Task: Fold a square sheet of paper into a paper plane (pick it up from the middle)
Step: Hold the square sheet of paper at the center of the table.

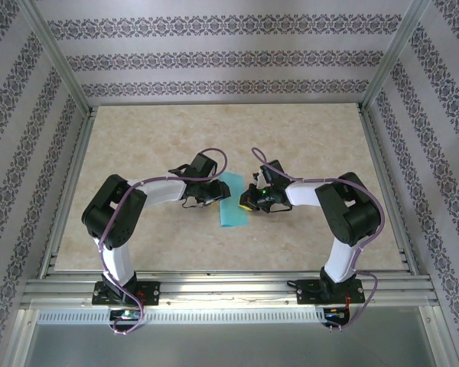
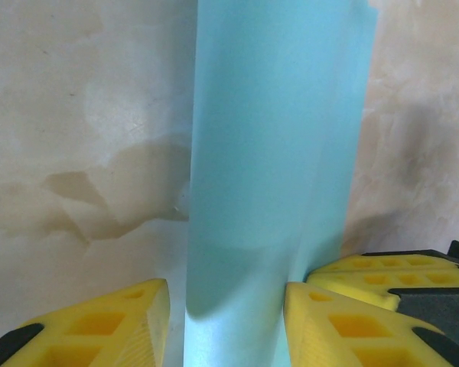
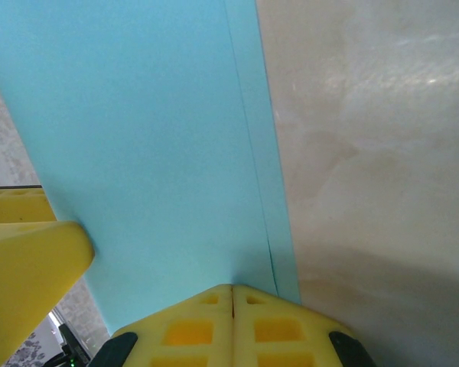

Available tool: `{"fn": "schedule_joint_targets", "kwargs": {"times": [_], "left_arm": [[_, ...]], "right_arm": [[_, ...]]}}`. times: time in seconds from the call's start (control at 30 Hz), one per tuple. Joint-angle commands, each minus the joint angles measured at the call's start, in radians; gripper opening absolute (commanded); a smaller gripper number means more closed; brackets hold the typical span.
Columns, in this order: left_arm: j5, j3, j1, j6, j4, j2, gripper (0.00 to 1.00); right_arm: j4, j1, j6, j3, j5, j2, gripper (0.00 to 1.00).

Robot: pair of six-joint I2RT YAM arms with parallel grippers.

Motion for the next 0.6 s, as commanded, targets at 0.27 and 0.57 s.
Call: {"fn": "schedule_joint_targets", "kwargs": {"times": [0.27, 0.57], "left_arm": [[-0.063, 0.035, -0.003, 0.026, -0.098, 0.046, 0.44], [-0.097, 0.054, -0.003, 0.048, -0.146, 0.041, 0.45]], "right_arm": [[-0.061, -0.021, 0.003, -0.011, 0.013, -0.234, 0.22], [-0.163, -0.217, -0.011, -0.185, 0.168, -0.511, 0.25]]}}
